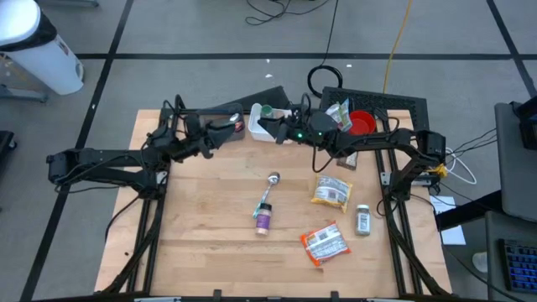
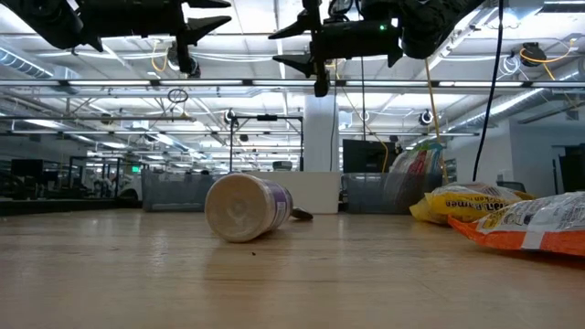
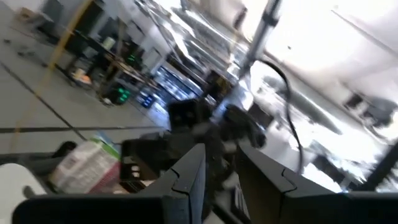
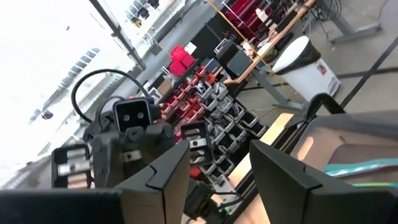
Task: Pick & Place Food Item
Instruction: Put the white seasoning bottle into the white bin
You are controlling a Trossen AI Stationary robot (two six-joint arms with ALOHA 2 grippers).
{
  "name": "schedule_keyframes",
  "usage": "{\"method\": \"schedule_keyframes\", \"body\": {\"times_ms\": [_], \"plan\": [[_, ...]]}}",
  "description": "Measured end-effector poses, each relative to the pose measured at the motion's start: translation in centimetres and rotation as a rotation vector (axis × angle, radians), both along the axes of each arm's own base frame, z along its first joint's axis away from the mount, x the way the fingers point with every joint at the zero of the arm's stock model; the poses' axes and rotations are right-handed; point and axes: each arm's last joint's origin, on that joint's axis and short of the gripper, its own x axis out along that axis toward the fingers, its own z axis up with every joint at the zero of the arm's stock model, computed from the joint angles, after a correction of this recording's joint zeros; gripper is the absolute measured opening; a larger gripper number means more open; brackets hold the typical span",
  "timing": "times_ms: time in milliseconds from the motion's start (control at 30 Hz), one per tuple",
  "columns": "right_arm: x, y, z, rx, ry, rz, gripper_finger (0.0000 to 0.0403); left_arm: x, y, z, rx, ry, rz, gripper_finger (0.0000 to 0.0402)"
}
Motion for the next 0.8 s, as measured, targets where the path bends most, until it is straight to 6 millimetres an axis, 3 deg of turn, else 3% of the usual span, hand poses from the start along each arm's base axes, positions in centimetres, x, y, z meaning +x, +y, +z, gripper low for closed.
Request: {"method": "schedule_keyframes", "body": {"times_ms": [167, 367, 533, 800], "plan": [[-0.1, 0.0, 0.6, -0.056, -0.042, 0.099, 0.0160, 0.3, -0.4, -0.6, 0.154, 0.101, -0.116, 0.0099], [-1.5, 0.9, 2.9, -0.220, -0.050, 0.147, 0.0155, 0.5, -0.4, -2.3, 0.094, 0.267, -0.153, 0.0099], [-3.5, 2.4, 4.7, -0.394, 0.082, 0.137, 0.0153, 0.6, -0.5, -2.5, 0.107, 0.289, -0.176, 0.0099], [-7.6, 6.2, 6.6, -0.565, 0.380, -0.025, 0.0153, 0.6, -0.5, -2.5, 0.156, 0.300, -0.173, 0.0099]]}}
